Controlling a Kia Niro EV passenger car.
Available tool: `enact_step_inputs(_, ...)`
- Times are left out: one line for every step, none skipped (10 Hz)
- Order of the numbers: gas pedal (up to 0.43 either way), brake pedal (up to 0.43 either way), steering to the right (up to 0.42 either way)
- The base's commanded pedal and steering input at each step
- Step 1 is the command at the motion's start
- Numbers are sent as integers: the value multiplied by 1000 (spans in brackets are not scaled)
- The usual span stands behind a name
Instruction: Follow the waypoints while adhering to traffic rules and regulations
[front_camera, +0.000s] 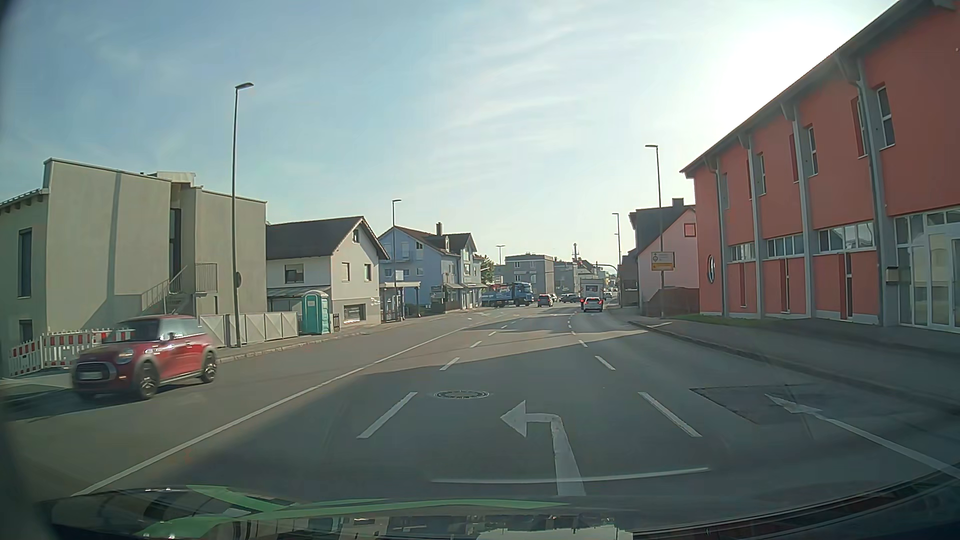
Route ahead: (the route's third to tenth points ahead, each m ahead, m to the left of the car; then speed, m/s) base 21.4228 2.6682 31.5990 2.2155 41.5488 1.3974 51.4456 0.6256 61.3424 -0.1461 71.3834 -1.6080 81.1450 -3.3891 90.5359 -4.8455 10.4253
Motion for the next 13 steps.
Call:
enact_step_inputs(0,0,5)
enact_step_inputs(0,0,5)
enact_step_inputs(0,0,5)
enact_step_inputs(0,0,6)
enact_step_inputs(0,0,6)
enact_step_inputs(0,0,7)
enact_step_inputs(0,0,7)
enact_step_inputs(0,0,7)
enact_step_inputs(0,0,7)
enact_step_inputs(0,0,7)
enact_step_inputs(0,0,7)
enact_step_inputs(0,0,7)
enact_step_inputs(0,0,7)
